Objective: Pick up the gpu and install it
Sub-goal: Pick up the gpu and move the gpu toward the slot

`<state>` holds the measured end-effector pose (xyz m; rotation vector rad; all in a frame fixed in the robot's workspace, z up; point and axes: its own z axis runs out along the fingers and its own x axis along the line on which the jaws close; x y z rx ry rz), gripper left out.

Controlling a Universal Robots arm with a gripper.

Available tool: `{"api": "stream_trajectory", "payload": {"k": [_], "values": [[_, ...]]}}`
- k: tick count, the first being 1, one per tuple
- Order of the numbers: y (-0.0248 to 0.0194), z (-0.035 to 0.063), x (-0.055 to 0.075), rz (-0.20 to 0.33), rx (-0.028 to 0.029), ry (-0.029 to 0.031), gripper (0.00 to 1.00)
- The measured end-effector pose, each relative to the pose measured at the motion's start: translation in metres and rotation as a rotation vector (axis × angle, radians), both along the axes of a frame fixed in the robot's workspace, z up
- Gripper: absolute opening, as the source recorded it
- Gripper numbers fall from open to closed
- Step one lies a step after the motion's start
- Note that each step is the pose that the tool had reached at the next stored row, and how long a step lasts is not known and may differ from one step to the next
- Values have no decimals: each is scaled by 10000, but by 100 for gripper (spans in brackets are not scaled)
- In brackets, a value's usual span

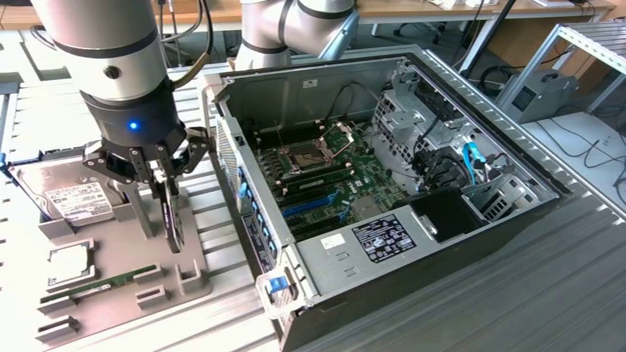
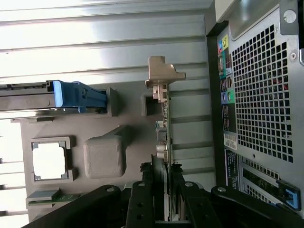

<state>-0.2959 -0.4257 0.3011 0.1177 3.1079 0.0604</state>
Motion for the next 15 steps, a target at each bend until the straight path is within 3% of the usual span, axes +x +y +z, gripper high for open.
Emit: {"api": "stream_trajectory", "payload": {"k": [8, 15], "values": [[0, 2, 1, 0, 9, -1, 27], [3, 67, 0, 0, 39, 1, 27]]}}
